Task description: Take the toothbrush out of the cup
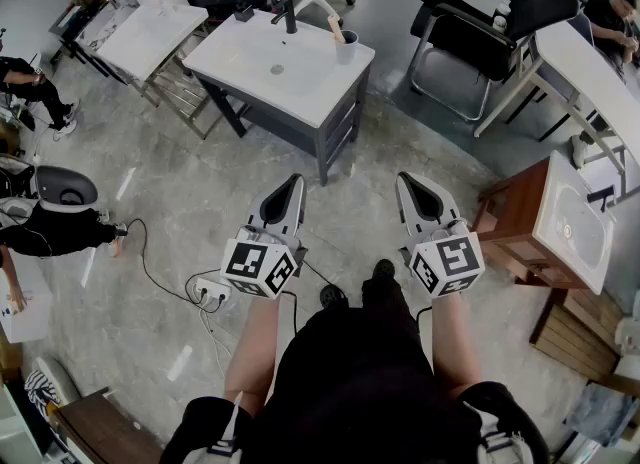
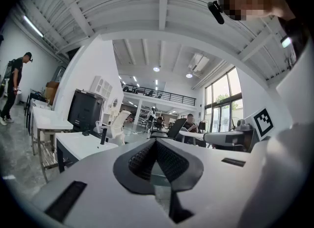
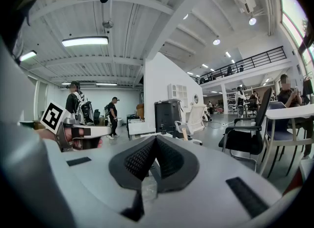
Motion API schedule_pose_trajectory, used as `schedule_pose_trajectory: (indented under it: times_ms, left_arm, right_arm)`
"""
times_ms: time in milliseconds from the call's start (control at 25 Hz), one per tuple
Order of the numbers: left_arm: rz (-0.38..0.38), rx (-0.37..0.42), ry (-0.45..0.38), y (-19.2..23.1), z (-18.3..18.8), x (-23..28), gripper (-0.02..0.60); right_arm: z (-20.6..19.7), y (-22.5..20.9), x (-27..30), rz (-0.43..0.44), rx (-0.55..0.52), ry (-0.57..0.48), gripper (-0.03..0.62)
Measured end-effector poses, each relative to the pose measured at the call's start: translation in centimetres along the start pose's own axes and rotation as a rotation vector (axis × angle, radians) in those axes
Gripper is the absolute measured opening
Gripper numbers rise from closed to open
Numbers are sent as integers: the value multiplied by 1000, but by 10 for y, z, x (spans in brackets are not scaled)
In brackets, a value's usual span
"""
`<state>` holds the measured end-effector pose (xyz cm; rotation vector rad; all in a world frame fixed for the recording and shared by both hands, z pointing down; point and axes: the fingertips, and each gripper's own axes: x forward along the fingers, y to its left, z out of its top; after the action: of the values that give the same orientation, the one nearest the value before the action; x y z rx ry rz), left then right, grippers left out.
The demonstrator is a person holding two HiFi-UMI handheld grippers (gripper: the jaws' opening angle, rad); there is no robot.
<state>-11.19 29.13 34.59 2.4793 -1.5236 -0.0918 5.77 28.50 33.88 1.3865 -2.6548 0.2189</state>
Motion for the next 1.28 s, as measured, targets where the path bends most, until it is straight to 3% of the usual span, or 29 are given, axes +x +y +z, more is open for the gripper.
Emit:
schedule_pose_trajectory:
  times_ms: [200, 640, 840, 1280]
  left_arm:
    - [9, 31, -5, 2, 5, -3, 15]
    - [3, 6, 54, 8, -21, 0, 15]
    - [27, 21, 76, 16, -26, 29, 15]
    - [66, 55, 98, 36, -8, 144, 15]
  right_arm:
    - [3, 7, 3, 15, -12, -9, 31]
    - [-22, 18, 8, 61, 20, 20, 31]
    - [-26, -10, 32, 64, 9, 39, 31]
    - [-2, -126, 103, 58, 63, 31, 31]
